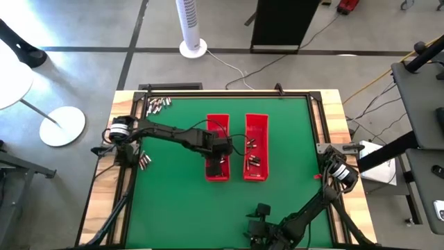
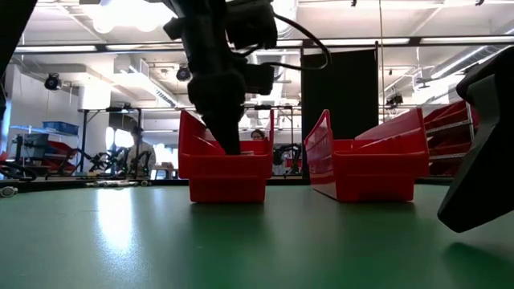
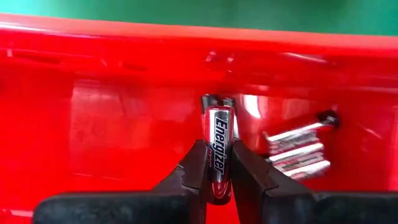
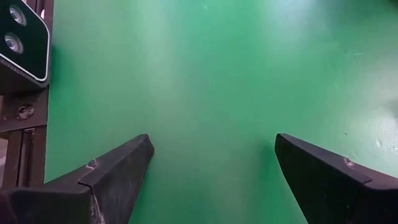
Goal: Sort batteries
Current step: Put the silver battery into the left red bin
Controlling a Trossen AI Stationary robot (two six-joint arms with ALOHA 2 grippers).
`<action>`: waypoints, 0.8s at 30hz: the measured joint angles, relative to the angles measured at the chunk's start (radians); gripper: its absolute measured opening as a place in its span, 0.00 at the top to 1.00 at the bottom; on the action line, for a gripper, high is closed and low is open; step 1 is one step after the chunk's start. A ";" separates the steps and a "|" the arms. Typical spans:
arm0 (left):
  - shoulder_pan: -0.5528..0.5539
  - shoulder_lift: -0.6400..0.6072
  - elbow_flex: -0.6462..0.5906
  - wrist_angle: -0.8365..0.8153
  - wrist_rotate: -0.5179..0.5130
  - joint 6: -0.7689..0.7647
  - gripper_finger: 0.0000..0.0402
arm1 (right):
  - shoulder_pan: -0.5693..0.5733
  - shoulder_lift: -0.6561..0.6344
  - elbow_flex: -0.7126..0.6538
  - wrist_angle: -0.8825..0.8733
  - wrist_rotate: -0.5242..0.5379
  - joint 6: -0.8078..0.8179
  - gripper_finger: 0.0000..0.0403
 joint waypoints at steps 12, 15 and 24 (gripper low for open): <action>0.039 0.034 0.000 0.031 0.030 0.008 0.94 | 0.000 0.000 0.000 0.002 0.000 -0.007 0.14; 0.044 0.035 0.000 0.049 0.036 0.018 0.94 | 0.000 0.000 0.000 0.002 0.000 -0.008 0.14; 0.051 0.036 0.000 0.053 0.044 0.013 0.94 | 0.000 0.000 0.000 0.002 0.000 -0.012 0.14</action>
